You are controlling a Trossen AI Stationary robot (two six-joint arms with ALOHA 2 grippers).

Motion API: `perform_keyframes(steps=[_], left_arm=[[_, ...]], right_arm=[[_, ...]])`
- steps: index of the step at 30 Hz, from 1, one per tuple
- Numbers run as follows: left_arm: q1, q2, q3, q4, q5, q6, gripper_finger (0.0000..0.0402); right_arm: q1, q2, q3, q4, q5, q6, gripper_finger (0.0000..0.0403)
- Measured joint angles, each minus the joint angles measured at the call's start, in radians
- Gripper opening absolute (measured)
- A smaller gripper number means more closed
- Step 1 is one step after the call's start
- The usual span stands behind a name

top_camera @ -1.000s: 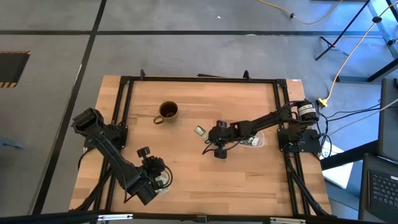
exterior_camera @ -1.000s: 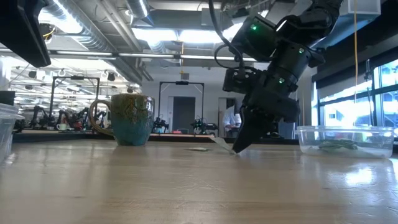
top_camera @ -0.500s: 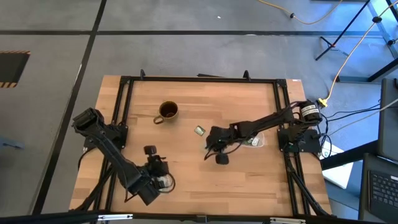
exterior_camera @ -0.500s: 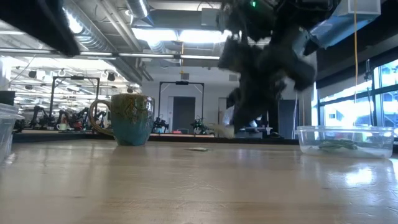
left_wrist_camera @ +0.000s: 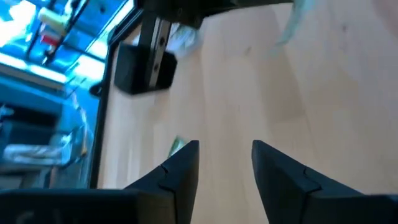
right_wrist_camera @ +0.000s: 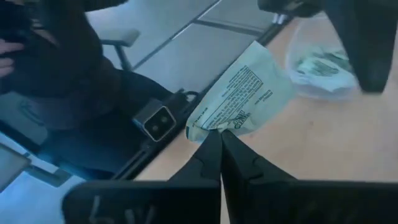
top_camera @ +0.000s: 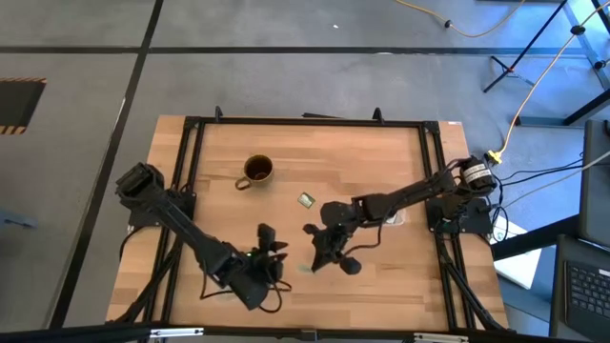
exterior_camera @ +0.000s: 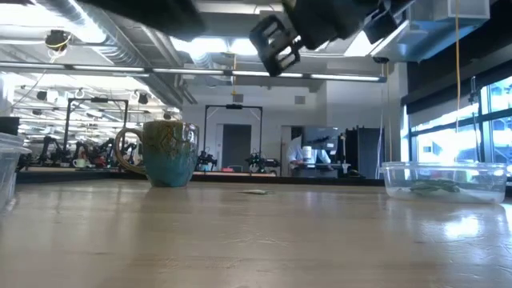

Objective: Pick and place Stevia / Truvia into bins
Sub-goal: Put the stevia packet into the bottom transparent container

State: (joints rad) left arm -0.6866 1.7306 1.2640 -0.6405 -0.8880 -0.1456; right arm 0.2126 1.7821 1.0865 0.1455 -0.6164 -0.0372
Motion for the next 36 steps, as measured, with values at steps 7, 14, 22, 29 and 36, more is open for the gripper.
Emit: perform_keyframes(steps=[7, 14, 22, 29, 36], left_arm=[[0.054, 0.000, 0.000, 0.228, 0.174, 0.181, 0.0140], [0.067, 0.000, 0.000, 0.320, 0.273, 0.297, 0.0134], [0.066, 0.000, 0.000, 0.334, 0.298, 0.300, 0.0100], [0.066, 0.000, 0.000, 0.334, 0.326, 0.298, 0.0028], [0.066, 0.000, 0.000, 0.332, 0.373, 0.287, 0.0003]], right_arm=[[0.015, 0.000, 0.009, 0.003, -0.008, 0.002, 0.0000], [0.014, 0.000, 0.009, 0.006, -0.006, 0.002, 0.0000], [0.014, 0.000, 0.009, 0.006, -0.006, -0.002, 0.0000], [0.013, 0.000, 0.009, 0.006, -0.006, -0.020, 0.0000], [0.013, 0.000, 0.009, 0.002, -0.004, -0.020, 0.0000]])
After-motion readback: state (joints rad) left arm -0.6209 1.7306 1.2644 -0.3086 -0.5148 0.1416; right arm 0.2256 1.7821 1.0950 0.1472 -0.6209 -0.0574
